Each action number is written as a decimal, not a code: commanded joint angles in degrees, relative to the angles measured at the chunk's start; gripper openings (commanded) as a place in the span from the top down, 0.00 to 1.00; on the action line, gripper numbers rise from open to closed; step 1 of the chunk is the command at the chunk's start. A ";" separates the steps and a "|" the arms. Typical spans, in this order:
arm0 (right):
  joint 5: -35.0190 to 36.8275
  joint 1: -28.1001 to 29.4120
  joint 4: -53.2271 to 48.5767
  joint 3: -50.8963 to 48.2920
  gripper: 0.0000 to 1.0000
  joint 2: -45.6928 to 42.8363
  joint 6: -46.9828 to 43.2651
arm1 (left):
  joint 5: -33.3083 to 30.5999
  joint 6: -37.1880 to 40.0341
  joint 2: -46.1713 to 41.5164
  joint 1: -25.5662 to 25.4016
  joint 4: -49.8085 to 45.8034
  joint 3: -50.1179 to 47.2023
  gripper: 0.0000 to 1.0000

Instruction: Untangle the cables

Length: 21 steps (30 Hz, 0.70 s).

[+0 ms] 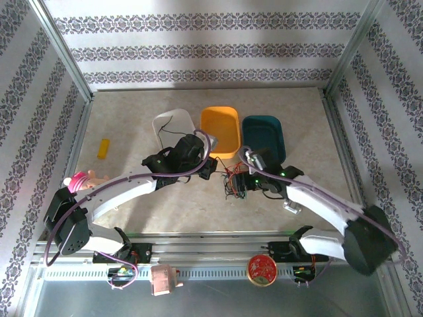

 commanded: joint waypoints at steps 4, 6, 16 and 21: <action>-1.38 -0.04 -1.98 4.37 0.25 10.40 -0.87 | -0.12 -0.61 0.08 0.49 1.38 -0.43 1.00; -1.09 -0.58 -2.03 5.18 0.28 13.48 -0.38 | 0.03 -0.63 -0.33 0.49 1.29 -0.55 1.00; -3.20 -3.67 -2.55 5.14 0.54 21.14 1.49 | -13.96 -0.51 -10.31 0.66 -0.02 -0.06 1.00; -3.40 -5.55 -2.16 3.38 0.51 21.06 2.71 | -17.53 1.02 -18.41 1.59 3.87 1.19 1.00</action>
